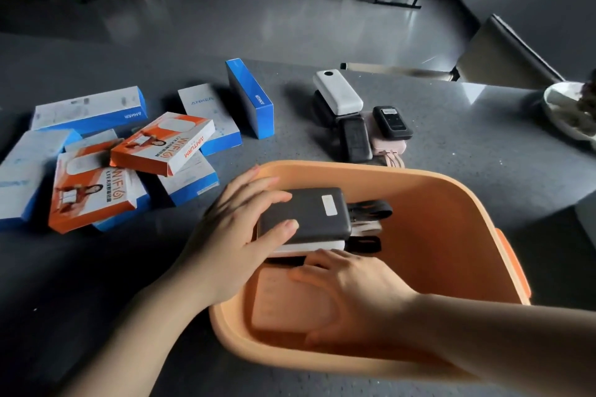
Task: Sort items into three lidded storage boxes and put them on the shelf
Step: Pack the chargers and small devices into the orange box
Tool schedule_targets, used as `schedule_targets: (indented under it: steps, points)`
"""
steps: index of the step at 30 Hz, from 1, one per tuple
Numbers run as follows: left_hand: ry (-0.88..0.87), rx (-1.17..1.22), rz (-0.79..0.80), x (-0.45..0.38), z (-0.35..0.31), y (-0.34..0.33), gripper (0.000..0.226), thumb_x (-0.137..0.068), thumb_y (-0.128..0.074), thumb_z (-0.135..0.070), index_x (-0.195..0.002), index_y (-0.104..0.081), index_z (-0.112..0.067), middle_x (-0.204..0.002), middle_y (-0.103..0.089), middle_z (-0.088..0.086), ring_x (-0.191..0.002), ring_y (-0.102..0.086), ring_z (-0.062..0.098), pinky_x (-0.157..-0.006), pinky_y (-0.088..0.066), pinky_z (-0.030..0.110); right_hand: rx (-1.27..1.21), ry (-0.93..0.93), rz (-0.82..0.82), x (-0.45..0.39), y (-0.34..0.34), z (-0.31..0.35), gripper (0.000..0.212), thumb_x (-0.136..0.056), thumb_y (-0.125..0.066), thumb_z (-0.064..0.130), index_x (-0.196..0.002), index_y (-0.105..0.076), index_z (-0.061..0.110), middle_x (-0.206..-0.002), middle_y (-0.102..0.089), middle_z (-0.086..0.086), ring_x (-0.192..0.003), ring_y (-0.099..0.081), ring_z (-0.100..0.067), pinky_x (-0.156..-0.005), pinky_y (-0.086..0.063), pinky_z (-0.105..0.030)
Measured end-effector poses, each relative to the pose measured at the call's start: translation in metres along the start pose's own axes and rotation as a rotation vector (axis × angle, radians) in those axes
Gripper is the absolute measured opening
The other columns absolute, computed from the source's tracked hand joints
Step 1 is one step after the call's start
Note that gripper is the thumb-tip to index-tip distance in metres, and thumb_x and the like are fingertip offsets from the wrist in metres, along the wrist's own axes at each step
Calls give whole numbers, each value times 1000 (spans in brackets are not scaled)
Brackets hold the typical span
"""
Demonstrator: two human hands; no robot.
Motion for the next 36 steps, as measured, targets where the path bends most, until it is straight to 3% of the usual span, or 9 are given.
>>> schedule_targets:
  steps: [6,10,12,14,17,22,27,31,36]
  points:
    - [11,-40,19,0,0,-1,47,-89,-41,-53,-129,-52,-32,-147,-33,-20,-139,-3,-12,-107,-1,5,29,48,-15,0,7,4,67,-81,-54,66,-140,-38,38,-132,-46,11,-118,-46,-14,-88,-48,-35]
    - [64,-77,52,2,0,-2,48,-94,-38,-47,-140,-38,-36,-155,-14,-21,-140,5,-11,-117,-7,23,-31,100,-453,6,37,-1,29,-84,-61,40,-110,-65,27,-99,-64,9,-90,-56,-15,-68,-51,-30]
    - [131,-83,89,2,-2,-2,55,-92,-30,-51,-145,-18,-44,-154,8,-29,-139,15,-11,-119,-5,31,-37,-20,-538,2,51,-14,41,-83,-60,48,-120,-60,30,-111,-59,9,-101,-51,-15,-81,-48,-29]
    - [171,-90,117,2,-3,-2,59,-93,-27,-54,-145,-1,-48,-148,24,-33,-135,23,-13,-116,0,28,-8,-143,-430,-4,52,-25,61,-83,-51,62,-138,-41,39,-136,-42,12,-124,-37,-14,-101,-37,-29]
    - [190,-173,177,3,-2,-1,64,-90,-19,-62,-144,12,-49,-145,32,-33,-132,30,-11,-117,2,32,16,-188,-369,-9,45,-29,67,-82,-44,67,-143,-30,43,-143,-31,13,-131,-26,-13,-107,-30,-29]
    - [144,-194,119,-29,-1,1,60,-92,-24,-60,-147,-8,-44,-153,-5,-21,-139,3,-1,-114,-11,28,3,-176,-384,-11,50,-30,68,-78,-46,69,-139,-33,43,-136,-35,14,-127,-30,-11,-106,-31,-28]
    - [59,-180,119,-86,5,1,52,-94,-34,-54,-144,-28,-38,-147,-25,-20,-136,-20,3,-113,-20,26,-160,-135,-620,-3,81,-44,37,-84,-53,56,-113,-58,35,-111,-54,16,-106,-49,-7,-90,-41,-26]
    - [-4,-176,97,-149,3,-12,42,-95,-44,-45,-133,-47,-29,-138,-44,-12,-128,-40,12,-107,-31,30,-338,-289,-796,-19,111,-91,18,-82,-63,36,-97,-67,27,-94,-59,14,-92,-54,-7,-79,-42,-20]
    - [141,-257,232,-225,18,-50,39,-96,-42,-41,-131,-47,-25,-137,-47,-3,-124,-45,22,-100,-38,35,-410,-562,-664,-77,129,-168,22,-79,-66,22,-101,-66,21,-100,-66,1,-97,-60,-21,-79,-46,-28]
Point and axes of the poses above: each hand's wrist, its own x-axis away from the middle knuckle, its own y-axis out of the back of the hand, z = x × y, the point moved 2 cm from there along -x, towards the middle knuckle
